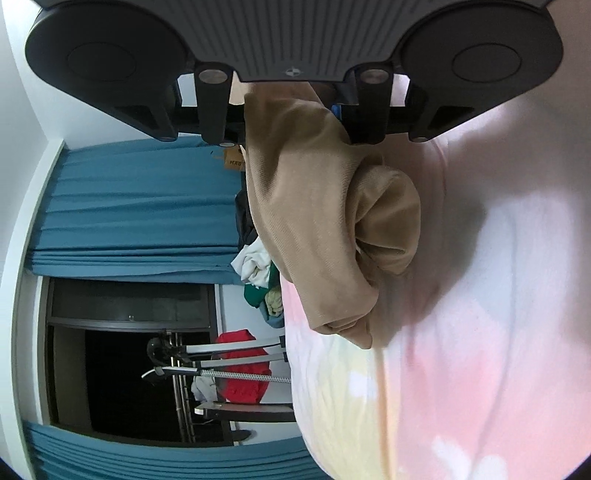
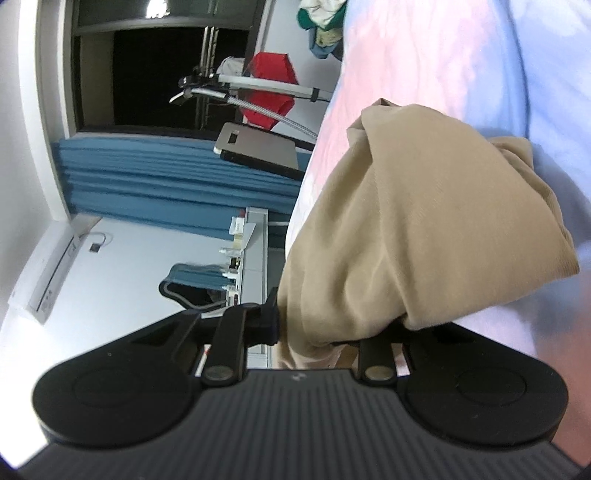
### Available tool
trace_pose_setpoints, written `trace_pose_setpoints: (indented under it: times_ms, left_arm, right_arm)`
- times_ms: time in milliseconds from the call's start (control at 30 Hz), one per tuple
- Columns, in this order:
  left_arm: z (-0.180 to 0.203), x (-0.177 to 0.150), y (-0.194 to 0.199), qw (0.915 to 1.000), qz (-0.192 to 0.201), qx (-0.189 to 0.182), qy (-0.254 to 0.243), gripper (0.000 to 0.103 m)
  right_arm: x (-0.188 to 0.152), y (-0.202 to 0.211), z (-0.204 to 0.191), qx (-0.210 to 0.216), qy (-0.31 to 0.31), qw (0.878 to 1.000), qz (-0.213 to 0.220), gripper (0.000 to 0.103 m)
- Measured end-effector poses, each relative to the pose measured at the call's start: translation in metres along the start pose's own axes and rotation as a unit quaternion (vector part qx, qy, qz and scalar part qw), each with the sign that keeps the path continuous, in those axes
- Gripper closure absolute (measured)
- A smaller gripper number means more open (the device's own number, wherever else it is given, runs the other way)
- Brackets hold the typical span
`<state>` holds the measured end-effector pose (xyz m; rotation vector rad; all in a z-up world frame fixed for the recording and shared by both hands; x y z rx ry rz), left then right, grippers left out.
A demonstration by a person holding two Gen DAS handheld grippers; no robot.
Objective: Fold clothes
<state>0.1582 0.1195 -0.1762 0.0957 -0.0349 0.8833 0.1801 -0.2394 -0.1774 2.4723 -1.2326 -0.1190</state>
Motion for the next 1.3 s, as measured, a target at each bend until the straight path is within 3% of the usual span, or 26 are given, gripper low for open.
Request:
trace_pose_setpoints:
  times_ms: [200,333,467,633,733,867,933,1100,1167,1300]
  left_arm:
    - [0.021,-0.021,-0.003,0.9983,-0.022,-0.005,0.053,0.068]
    - [0.059,-0.051,-0.043,0.9981,-0.051,0.004,0.033,0.068]
    - [0.088,-0.095,-0.141,0.9935,-0.111,-0.003,0.024,0.068]
    - [0.121,-0.15,-0.268,0.9822,-0.187,-0.011,0.012,0.068]
    - [0.135,-0.181,-0.347,0.9747,-0.22,-0.039,-0.009,0.065]
    - [0.129,-0.214,-0.428,0.9666,-0.244,-0.06,-0.053,0.064]
    - [0.112,-0.224,-0.454,0.9629,-0.255,-0.054,-0.069,0.063]
    - [0.057,-0.223,-0.472,0.9601,-0.265,-0.011,-0.088,0.064]
    - [0.042,-0.216,-0.466,0.9575,-0.273,-0.004,-0.092,0.064]
    - [0.024,-0.218,-0.441,0.943,-0.298,0.032,-0.145,0.064]
  right_arm:
    - [-0.003,0.03,-0.005,0.002,-0.049,0.999,0.017,0.076]
    - [0.019,0.068,-0.01,0.014,-0.075,0.996,0.055,0.076]
    - [0.077,0.111,-0.004,0.022,-0.113,0.988,0.101,0.076]
    - [0.191,0.158,-0.005,-0.007,-0.105,0.979,0.174,0.076]
    - [0.264,0.177,0.0,-0.032,-0.087,0.971,0.222,0.076]
    - [0.35,0.189,0.023,-0.06,-0.052,0.963,0.259,0.076]
    - [0.374,0.191,0.046,-0.08,-0.045,0.958,0.272,0.076]
    - [0.387,0.186,0.126,-0.141,-0.075,0.949,0.272,0.076]
    - [0.371,0.181,0.158,-0.147,-0.105,0.95,0.256,0.076]
    - [0.33,0.178,0.193,-0.14,-0.126,0.949,0.251,0.076]
Point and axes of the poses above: each gripper's, at about its wrist camera, not at the fingertips, and y roughly against the way its jaws point, z to its right, x to its top, the point moved 6 cm from there along -y, roughly the way its jaws point, and after that the axes turned 10 degrees about -x, right-handed, at the moved point
